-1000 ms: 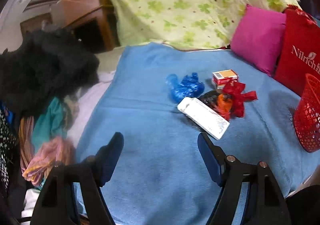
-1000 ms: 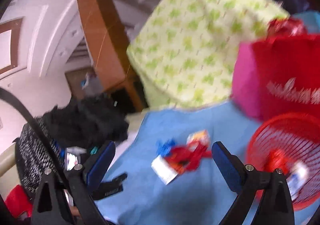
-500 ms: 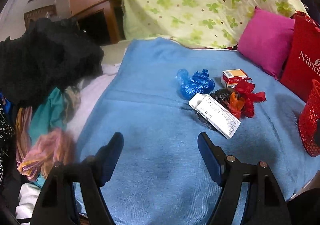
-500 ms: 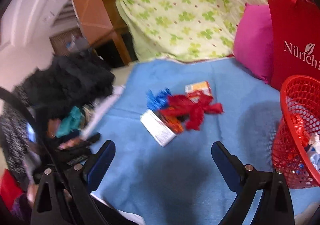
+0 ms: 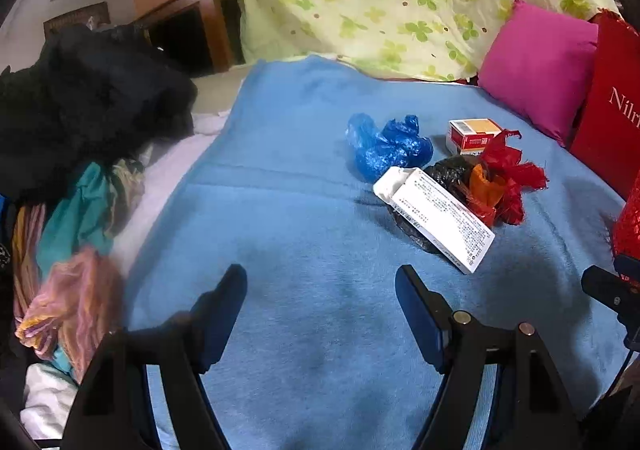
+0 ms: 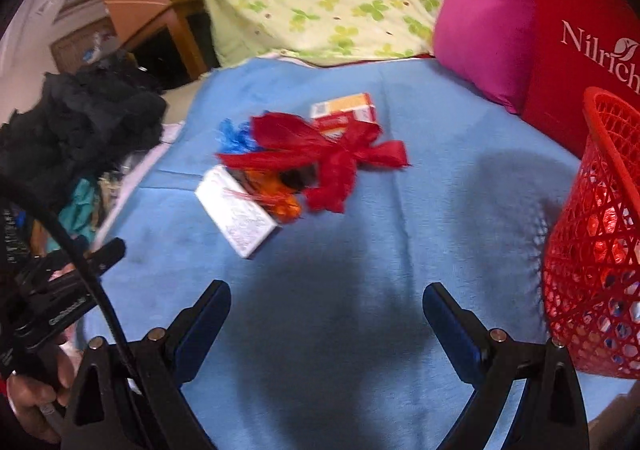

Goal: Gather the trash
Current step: 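Move both tools back toward the remaining trash on the blanket, then grasp the white receipt box with the left tool while the right tool grasps the red ribbon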

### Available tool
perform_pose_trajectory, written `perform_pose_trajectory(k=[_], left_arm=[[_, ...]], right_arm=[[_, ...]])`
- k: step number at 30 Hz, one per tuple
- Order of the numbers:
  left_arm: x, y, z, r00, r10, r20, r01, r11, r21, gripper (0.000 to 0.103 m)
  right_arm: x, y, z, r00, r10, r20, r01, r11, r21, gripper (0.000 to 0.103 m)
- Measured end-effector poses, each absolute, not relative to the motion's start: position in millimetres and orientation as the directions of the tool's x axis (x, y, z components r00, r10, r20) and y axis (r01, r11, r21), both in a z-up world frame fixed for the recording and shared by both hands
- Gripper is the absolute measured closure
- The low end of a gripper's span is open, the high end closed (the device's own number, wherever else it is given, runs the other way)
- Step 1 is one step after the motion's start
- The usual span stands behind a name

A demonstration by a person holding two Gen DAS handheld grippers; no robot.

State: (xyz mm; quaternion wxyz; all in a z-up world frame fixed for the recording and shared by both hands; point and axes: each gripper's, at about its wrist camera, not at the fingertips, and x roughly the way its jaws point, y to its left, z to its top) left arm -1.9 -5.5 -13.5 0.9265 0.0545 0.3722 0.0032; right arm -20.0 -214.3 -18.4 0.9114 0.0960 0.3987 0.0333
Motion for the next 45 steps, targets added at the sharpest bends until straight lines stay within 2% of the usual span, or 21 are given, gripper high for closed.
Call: perform_pose_trajectory(k=[6, 13, 28, 36, 43, 44, 45], left_arm=[[7.8, -12.0, -22.4, 0.707, -0.015, -0.707, 0.068, 0.997, 0.046, 0.026], [9.6, -23.6, -28.2, 0.695, 0.003, -0.719, 0.082, 0.993, 0.083, 0.026], [16.8, -34.2, -35.9, 0.662, -0.018, -0.75, 0.104, 0.992, 0.068, 0.026], [41.5, -32.5, -41.5, 0.64, -0.038, -0.768, 0.091, 0.996, 0.026, 0.026], [63.0, -31.5, -37.6, 0.662, -0.063, -0.747, 0.098, 0.995, 0.003, 0.026], [67.5, -30.7, -36.9, 0.665, -0.077, -0.743, 0.102, 0.995, -0.012, 0.026], [70.8, -29.7, -36.8, 0.664, -0.092, -0.742, 0.105, 0.994, -0.03, 0.026]], right_arm=[[-9.5, -214.0, -24.8, 0.668, 0.062, -0.741, 0.059, 0.989, 0.136, 0.004], [-12.9, -210.0, -19.9, 0.687, 0.002, -0.727, 0.061, 0.996, 0.061, 0.004], [-15.1, -219.4, -16.2, 0.695, 0.01, -0.719, 0.061, 0.995, 0.073, 0.004], [7.0, -233.0, -15.2, 0.691, 0.117, -0.713, 0.048, 0.977, 0.207, 0.004], [51.7, -244.0, -11.1, 0.71, 0.303, -0.635, -0.015, 0.909, 0.417, 0.006], [60.9, -246.3, -12.3, 0.71, 0.329, -0.623, -0.016, 0.891, 0.453, 0.011], [66.6, -247.2, -12.9, 0.71, 0.342, -0.616, -0.015, 0.881, 0.472, 0.02]])
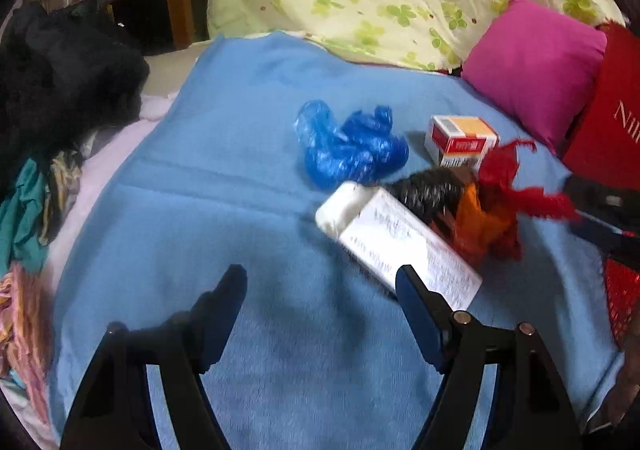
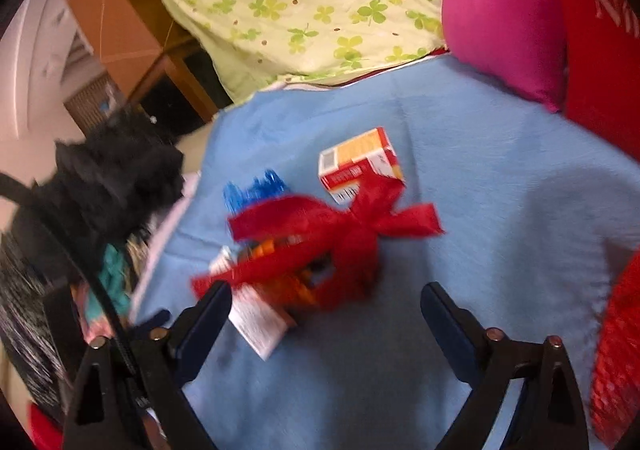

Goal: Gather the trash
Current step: 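Grasp the white receipt box with the left tool while the right tool grasps the red ribbon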

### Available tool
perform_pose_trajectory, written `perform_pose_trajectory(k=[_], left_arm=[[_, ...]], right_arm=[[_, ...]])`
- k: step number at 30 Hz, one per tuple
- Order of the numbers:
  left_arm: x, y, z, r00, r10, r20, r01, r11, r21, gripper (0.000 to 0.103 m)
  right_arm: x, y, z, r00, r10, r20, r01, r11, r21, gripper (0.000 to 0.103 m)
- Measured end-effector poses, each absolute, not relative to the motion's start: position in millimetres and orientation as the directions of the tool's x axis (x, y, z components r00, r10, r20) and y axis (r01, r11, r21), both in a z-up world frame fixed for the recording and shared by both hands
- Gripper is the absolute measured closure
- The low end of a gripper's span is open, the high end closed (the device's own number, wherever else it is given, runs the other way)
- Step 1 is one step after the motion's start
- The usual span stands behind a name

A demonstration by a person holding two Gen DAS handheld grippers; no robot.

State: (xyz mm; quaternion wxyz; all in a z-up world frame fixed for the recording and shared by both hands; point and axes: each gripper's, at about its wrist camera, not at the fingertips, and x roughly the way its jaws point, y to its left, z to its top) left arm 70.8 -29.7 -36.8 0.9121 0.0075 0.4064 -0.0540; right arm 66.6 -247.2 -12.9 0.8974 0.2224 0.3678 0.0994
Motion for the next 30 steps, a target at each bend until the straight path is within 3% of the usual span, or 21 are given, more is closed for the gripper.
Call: perform_pose_trajectory(k=[2, 5, 9, 15, 22, 24, 25, 28, 30], left_arm=[[78.3, -26.9, -37.2, 0.658, -0.141, -0.74, 0.112, 0.99, -0.089, 0.026], [90.8, -21.2, -36.8, 0.651, -0.233, -0.723, 0.122, 0.971, -0.203, 0.026], [107.0, -14.1, -39.3, 0.646, -0.336, -0.686, 0.105, 0.929, -0.356, 0.026], [126.4, -18.6, -56.6, 0.587, -0.408, -0.699, 0.076, 0.888, -0.454, 0.026], [127.1, -27.4, -73.0, 0.524, -0.433, -0.734, 0.08, 0.883, -0.463, 0.026], [124.7, -24.7, -75.6, 0.52, -0.435, -0.735, 0.071, 0.88, -0.47, 0.034], [123.2, -23.3, -77.7, 0.511, -0.441, -0.738, 0.069, 0.877, -0.476, 0.044], [120.1, -18.8, -80.7, 0.5, -0.461, -0.733, 0.066, 0.865, -0.498, 0.049], [116.5, -15.4, -78.1, 0.51, -0.464, -0.724, 0.072, 0.862, -0.502, 0.058]], right_arm=[[88.5, -250.4, -20.7, 0.695, 0.386, -0.606, 0.002, 0.843, 0.538, 0.035], [115.3, -254.3, -39.5, 0.671, 0.407, -0.62, 0.061, 0.803, 0.593, 0.04], [141.2, -261.8, -59.4, 0.657, 0.421, -0.625, 0.131, 0.753, 0.645, 0.058], [169.0, -260.9, -84.1, 0.608, 0.456, -0.65, 0.169, 0.725, 0.668, 0.067], [164.8, -264.4, -73.5, 0.632, 0.428, -0.646, 0.14, 0.757, 0.638, 0.069], [158.1, -267.4, -67.8, 0.65, 0.401, -0.646, 0.134, 0.776, 0.616, 0.069], [154.2, -269.1, -63.1, 0.663, 0.393, -0.638, 0.125, 0.781, 0.611, 0.069], [142.1, -271.2, -50.8, 0.691, 0.374, -0.619, 0.107, 0.793, 0.599, 0.069], [134.8, -269.9, -43.2, 0.705, 0.352, -0.615, 0.09, 0.816, 0.571, 0.069]])
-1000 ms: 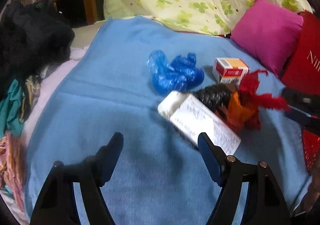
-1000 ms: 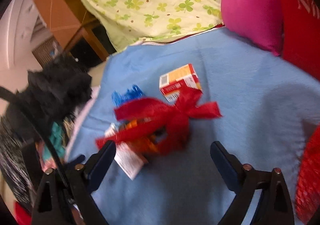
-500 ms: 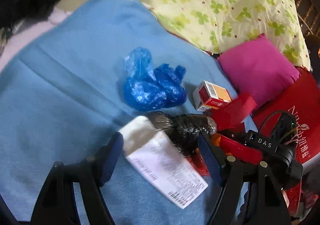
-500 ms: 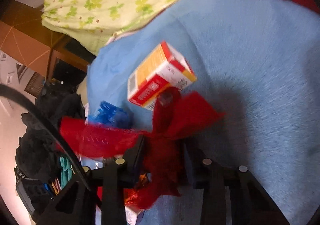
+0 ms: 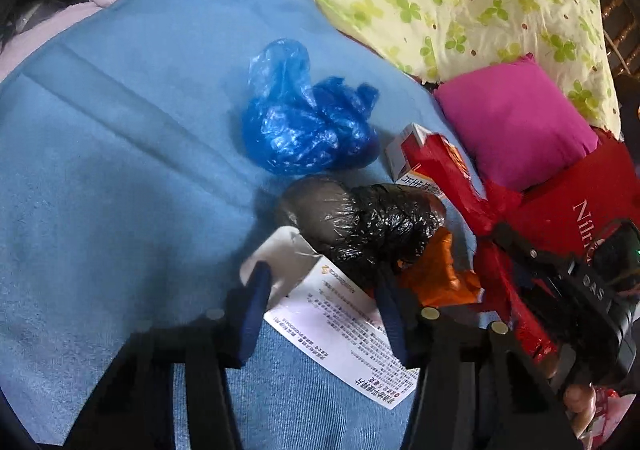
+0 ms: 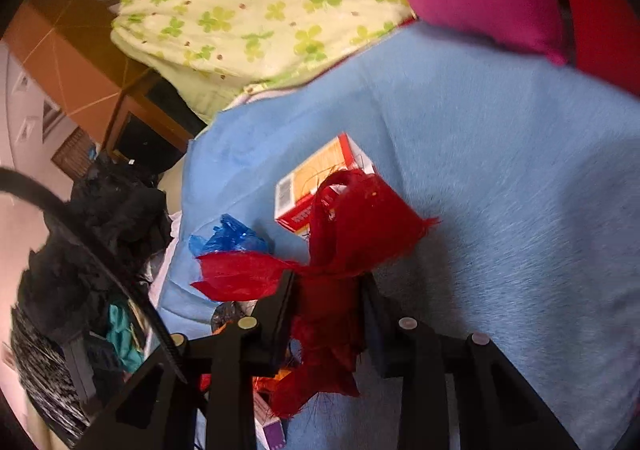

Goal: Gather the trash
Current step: 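Grasp the white receipt box with the left tool while the right tool grasps the red ribbon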

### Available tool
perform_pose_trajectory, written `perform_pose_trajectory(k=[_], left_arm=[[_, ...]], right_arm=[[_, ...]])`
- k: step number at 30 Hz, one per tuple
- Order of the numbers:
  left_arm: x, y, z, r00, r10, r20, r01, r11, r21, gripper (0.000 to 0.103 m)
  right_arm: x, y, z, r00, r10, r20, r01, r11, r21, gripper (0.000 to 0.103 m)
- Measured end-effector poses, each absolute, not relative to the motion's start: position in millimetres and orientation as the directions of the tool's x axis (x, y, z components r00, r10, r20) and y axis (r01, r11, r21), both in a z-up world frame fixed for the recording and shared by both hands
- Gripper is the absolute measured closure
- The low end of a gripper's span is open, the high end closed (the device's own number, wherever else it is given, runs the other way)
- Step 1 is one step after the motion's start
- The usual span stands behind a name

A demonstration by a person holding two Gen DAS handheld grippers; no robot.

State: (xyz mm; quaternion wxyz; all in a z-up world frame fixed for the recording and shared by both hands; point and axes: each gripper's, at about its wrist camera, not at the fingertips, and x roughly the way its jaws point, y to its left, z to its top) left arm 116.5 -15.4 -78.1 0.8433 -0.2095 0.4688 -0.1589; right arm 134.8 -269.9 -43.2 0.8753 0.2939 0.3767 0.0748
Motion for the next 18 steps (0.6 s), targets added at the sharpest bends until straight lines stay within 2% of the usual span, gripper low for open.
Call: perform_pose_trajectory(k=[1, 3, 12, 17, 18], left_arm=[[114.6, -14.0, -76.0, 0.515, -0.468, -0.718, 0.08, 0.86, -0.503, 0.069], [112.7, -11.5, -72.5, 0.512, -0.477, -0.714, 0.092, 0.857, -0.507, 0.077], [98.4, 7.8, -54.1, 0.531, -0.436, -0.726, 0.091, 0.882, -0.463, 0.079], [83.2, 16.4, -34.2, 0.575, -0.388, -0.72, 0.128, 0.912, -0.39, 0.079], [81.1, 15.4, -32.3, 0.584, -0.379, -0.718, 0.141, 0.918, -0.371, 0.076]], right_arm=[[129.4, -266.4, -36.7, 0.716, 0.334, -0.613, 0.074, 0.837, 0.543, 0.069], [119.7, -264.3, -30.8, 0.727, 0.318, -0.609, 0.057, 0.855, 0.515, 0.069], [88.2, -256.2, -14.5, 0.743, 0.315, -0.59, 0.026, 0.868, 0.496, 0.069], [74.5, -248.1, -8.7, 0.751, 0.304, -0.586, 0.005, 0.885, 0.465, 0.069], [72.5, -247.6, -8.3, 0.751, 0.304, -0.587, 0.004, 0.886, 0.464, 0.069]])
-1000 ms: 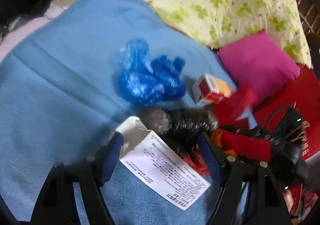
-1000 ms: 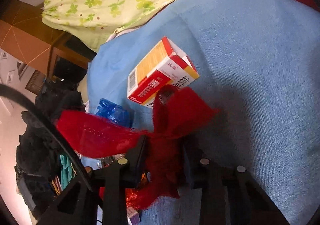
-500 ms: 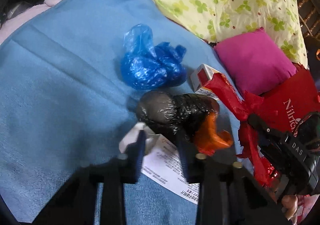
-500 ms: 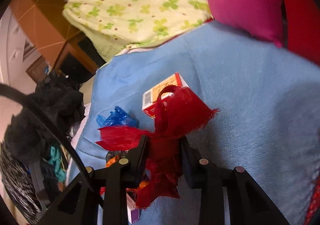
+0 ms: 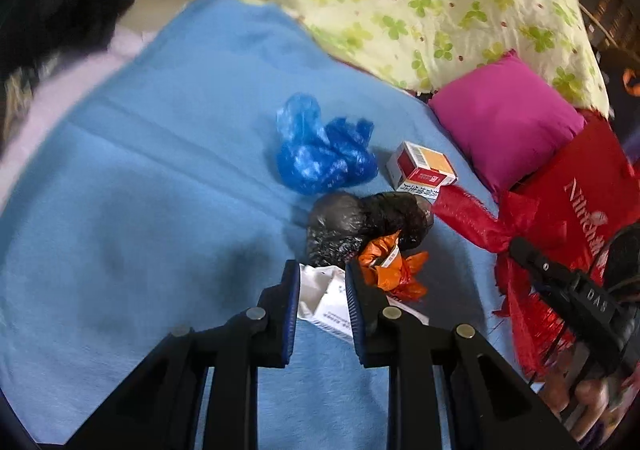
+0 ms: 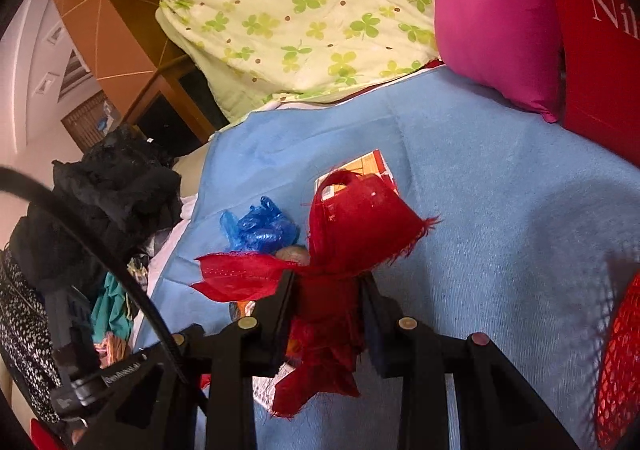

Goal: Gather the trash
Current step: 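Grasp the white receipt box with the left tool while the right tool grasps the red ribbon, then lift the white receipt box with the left tool while the right tool holds the red ribbon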

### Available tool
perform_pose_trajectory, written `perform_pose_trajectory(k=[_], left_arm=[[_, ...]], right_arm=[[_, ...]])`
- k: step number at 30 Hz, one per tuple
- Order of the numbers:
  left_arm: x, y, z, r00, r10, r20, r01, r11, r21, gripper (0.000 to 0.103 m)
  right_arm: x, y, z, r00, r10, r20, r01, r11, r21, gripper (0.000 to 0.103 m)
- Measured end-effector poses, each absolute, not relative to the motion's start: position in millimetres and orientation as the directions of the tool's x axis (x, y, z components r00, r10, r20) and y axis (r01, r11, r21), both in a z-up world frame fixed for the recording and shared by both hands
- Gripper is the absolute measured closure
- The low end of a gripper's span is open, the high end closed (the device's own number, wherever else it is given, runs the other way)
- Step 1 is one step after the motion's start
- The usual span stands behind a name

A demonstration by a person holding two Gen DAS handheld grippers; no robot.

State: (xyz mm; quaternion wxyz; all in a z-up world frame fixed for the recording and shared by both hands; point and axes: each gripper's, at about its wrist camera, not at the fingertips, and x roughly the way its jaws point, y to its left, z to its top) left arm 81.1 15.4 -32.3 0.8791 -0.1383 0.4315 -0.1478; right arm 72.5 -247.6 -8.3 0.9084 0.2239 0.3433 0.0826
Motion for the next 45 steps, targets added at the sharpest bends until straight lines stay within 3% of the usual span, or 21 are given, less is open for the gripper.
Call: perform_pose_trajectory(k=[1, 2, 3, 8, 13, 18, 20, 21, 23, 30, 34, 36, 37, 38, 42, 45], left_arm=[[77.3, 15.6, -32.5, 0.585, -0.372, -0.72, 0.153, 0.923, -0.353, 0.054], [77.1, 15.1, -35.9, 0.575, -0.355, -0.737, 0.151, 0.932, -0.33, 0.025], [78.9, 14.8, -38.5, 0.577, -0.342, -0.742, 0.142, 0.936, -0.321, 0.018], [98.4, 10.8, -55.7, 0.542, -0.37, -0.754, 0.166, 0.927, -0.336, 0.018], [116.7, 17.4, -75.5, 0.471, -0.48, -0.74, 0.11, 0.865, -0.49, 0.018], [112.5, 17.1, -75.5, 0.489, -0.427, -0.761, 0.089, 0.892, -0.444, 0.02], [108.9, 11.9, -76.4, 0.479, -0.375, -0.794, 0.103, 0.922, -0.373, 0.032], [107.5, 10.2, -76.9, 0.477, -0.366, -0.799, 0.112, 0.927, -0.358, 0.033], [101.7, 11.6, -74.2, 0.467, -0.406, -0.786, 0.133, 0.911, -0.391, 0.05], [56.9, -3.4, -70.0, 0.37, -0.448, -0.814, 0.289, 0.888, -0.358, 0.069], [35.5, -4.9, -58.7, 0.38, -0.462, -0.801, 0.359, 0.872, -0.332, 0.069], [36.5, 4.4, -48.5, 0.436, -0.475, -0.764, 0.344, 0.873, -0.347, 0.049], [38.4, 10.5, -43.7, 0.477, -0.464, -0.746, 0.323, 0.882, -0.342, 0.029], [42.1, 17.9, -38.7, 0.534, -0.445, -0.719, 0.288, 0.895, -0.34, 0.02], [73.4, 24.6, -39.8, 0.564, -0.47, -0.679, 0.238, 0.88, -0.411, 0.02], [96.2, 31.1, -54.9, 0.515, -0.559, -0.65, 0.171, 0.81, -0.561, 0.02]], right_arm=[[69.3, -247.4, -7.5, 0.751, 0.301, -0.587, 0.003, 0.888, 0.459, 0.069], [68.6, -247.4, -7.4, 0.752, 0.299, -0.588, 0.003, 0.89, 0.456, 0.069], [65.2, -248.0, -6.6, 0.753, 0.294, -0.589, 0.006, 0.892, 0.453, 0.069], [60.1, -251.2, -8.7, 0.743, 0.269, -0.612, 0.037, 0.897, 0.44, 0.069], [66.0, -258.0, -13.5, 0.732, 0.245, -0.636, 0.068, 0.902, 0.426, 0.069], [76.6, -265.5, -18.9, 0.726, 0.218, -0.652, 0.095, 0.908, 0.409, 0.069], [78.3, -262.9, -18.8, 0.726, 0.199, -0.658, 0.091, 0.921, 0.379, 0.07], [78.8, -261.2, -18.4, 0.727, 0.195, -0.659, 0.086, 0.925, 0.369, 0.069], [78.6, -258.6, -18.7, 0.726, 0.188, -0.661, 0.082, 0.931, 0.355, 0.069], [78.7, -257.2, -20.5, 0.722, 0.177, -0.669, 0.084, 0.937, 0.338, 0.069], [75.9, -264.2, -21.8, 0.722, 0.166, -0.672, 0.098, 0.937, 0.336, 0.069], [73.8, -267.6, -21.6, 0.724, 0.165, -0.67, 0.107, 0.932, 0.345, 0.069], [72.3, -270.8, -20.9, 0.726, 0.169, -0.667, 0.112, 0.927, 0.357, 0.069], [71.2, -272.4, -20.4, 0.728, 0.172, -0.664, 0.114, 0.924, 0.364, 0.069], [68.9, -275.1, -19.0, 0.731, 0.171, -0.66, 0.117, 0.922, 0.369, 0.069], [70.2, -276.1, -19.7, 0.728, 0.164, -0.666, 0.123, 0.924, 0.362, 0.069]])
